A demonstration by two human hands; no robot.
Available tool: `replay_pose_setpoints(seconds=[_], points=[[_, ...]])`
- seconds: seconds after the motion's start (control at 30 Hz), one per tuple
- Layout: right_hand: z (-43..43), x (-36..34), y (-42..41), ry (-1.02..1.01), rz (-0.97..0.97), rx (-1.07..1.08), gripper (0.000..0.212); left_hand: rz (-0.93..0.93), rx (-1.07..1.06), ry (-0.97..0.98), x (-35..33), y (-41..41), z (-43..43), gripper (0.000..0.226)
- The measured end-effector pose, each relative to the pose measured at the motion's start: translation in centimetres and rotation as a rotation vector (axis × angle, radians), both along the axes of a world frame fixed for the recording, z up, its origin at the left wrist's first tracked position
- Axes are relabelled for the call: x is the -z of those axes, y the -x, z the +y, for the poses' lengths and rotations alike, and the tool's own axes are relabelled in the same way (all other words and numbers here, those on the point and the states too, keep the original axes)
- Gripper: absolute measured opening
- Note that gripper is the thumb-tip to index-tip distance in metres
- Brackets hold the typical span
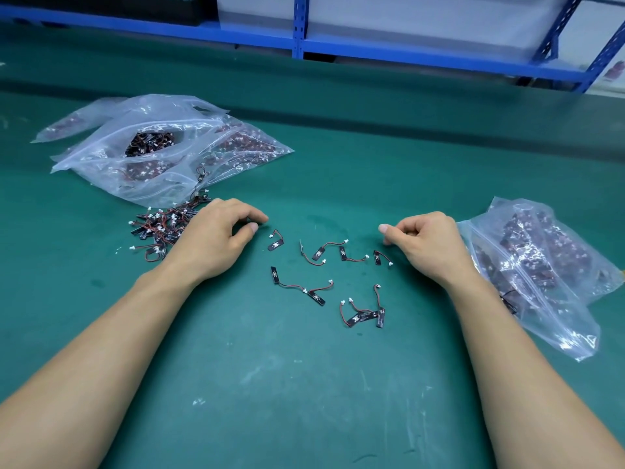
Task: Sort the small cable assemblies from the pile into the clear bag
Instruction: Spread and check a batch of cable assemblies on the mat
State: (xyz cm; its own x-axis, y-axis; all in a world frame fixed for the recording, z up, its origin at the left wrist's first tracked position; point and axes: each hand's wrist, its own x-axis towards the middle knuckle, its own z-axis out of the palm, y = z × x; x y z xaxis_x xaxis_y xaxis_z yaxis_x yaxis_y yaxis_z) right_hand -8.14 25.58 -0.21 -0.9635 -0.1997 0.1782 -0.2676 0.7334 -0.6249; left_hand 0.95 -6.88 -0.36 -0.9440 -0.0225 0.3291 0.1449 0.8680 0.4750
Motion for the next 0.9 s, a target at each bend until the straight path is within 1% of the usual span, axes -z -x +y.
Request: replay_pose_setpoints(seconds=[0.57, 0.9], points=[[-0.23, -0.02, -0.19, 0.016, -0.027, -0.004, 0.036, -0.001, -0.001, -0.006, 0.14, 0.08, -0.06, 0.018], [-0.32, -0.03, -0.35, -0.015, -0.028, 0.008, 0.036, -0.008, 0.000, -0.009, 0.12, 0.05, -0.07, 0.017]])
